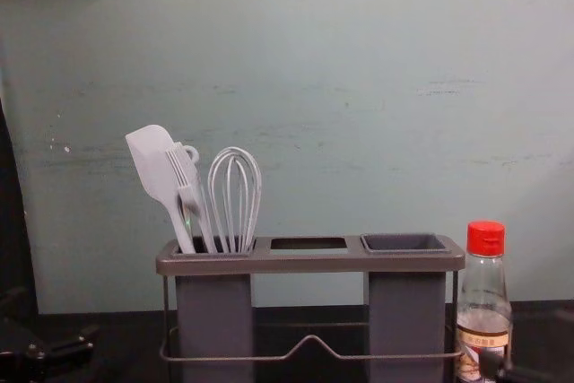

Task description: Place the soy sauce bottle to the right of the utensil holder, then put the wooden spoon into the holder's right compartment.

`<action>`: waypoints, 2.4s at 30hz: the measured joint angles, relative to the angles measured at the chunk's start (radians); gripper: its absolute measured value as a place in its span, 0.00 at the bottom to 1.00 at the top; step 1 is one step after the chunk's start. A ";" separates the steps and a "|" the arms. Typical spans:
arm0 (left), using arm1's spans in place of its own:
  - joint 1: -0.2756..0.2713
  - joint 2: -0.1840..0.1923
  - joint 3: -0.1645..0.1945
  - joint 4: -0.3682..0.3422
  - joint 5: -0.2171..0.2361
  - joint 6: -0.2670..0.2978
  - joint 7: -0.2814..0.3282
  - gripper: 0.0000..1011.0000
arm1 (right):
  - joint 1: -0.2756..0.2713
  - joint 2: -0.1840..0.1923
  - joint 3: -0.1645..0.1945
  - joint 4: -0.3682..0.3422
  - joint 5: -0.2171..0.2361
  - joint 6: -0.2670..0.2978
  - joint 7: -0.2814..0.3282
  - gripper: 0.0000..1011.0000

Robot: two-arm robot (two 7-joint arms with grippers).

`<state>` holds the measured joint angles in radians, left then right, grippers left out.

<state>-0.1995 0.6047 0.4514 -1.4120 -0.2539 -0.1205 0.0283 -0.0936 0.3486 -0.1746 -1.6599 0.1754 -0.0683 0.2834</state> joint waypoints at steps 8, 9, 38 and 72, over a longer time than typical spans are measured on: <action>0.000 0.000 0.000 0.000 0.000 0.000 0.000 0.99 | -0.008 -0.014 -0.014 0.027 -0.005 -0.008 0.001 0.99; 0.000 0.000 0.000 0.000 0.000 0.000 0.000 0.99 | -0.008 -0.014 -0.014 0.028 -0.007 -0.011 0.001 0.99; 0.000 0.000 0.000 0.000 0.000 0.000 0.000 0.99 | 0.048 0.017 -0.041 -0.057 -0.003 0.381 -0.010 0.99; 0.000 0.000 0.000 0.000 0.000 0.000 0.000 0.99 | 0.433 0.023 -0.168 0.102 0.037 0.986 0.136 0.99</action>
<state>-0.1996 0.6047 0.4514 -1.4120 -0.2539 -0.1205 0.0283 0.3394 0.3712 -0.3425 -1.5579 0.2128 0.9172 0.4192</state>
